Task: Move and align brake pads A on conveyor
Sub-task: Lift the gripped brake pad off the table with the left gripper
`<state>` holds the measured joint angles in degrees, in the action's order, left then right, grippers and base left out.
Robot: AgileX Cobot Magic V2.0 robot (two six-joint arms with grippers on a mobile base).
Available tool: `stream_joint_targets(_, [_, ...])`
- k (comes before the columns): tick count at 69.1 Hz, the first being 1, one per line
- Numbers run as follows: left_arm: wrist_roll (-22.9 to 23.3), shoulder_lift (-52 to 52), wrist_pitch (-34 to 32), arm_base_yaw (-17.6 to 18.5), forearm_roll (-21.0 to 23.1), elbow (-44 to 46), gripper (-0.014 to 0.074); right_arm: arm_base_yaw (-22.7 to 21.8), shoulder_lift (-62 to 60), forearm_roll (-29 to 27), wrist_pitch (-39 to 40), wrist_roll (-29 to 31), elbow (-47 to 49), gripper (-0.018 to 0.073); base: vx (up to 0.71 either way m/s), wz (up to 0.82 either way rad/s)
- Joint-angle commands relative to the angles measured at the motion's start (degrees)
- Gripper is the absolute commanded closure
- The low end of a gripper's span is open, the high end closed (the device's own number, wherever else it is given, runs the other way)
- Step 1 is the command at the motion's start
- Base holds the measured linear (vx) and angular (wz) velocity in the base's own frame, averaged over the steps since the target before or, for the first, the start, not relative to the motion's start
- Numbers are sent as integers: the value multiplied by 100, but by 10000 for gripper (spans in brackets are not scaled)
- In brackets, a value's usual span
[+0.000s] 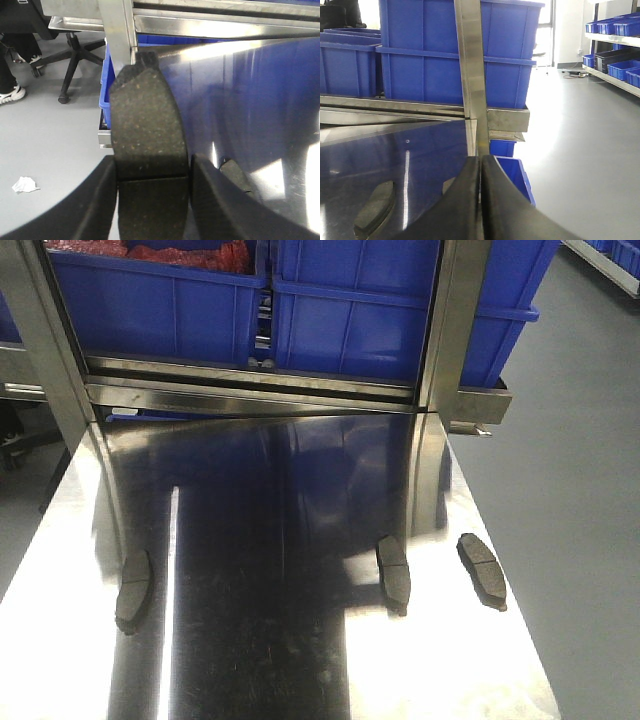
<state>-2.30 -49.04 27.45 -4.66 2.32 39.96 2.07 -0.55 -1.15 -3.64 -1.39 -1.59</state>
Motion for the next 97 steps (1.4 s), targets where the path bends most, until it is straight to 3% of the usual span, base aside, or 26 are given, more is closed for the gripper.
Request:
stream_joint_targets(1, [-2, 77, -450, 18, 53, 153, 482, -29, -92, 16, 433, 59, -118, 568, 0, 0])
stream_joint_targets(97, [-2, 77, -445, 18, 53, 153, 482, -29, -92, 16, 364, 65, -40, 566, 0, 0])
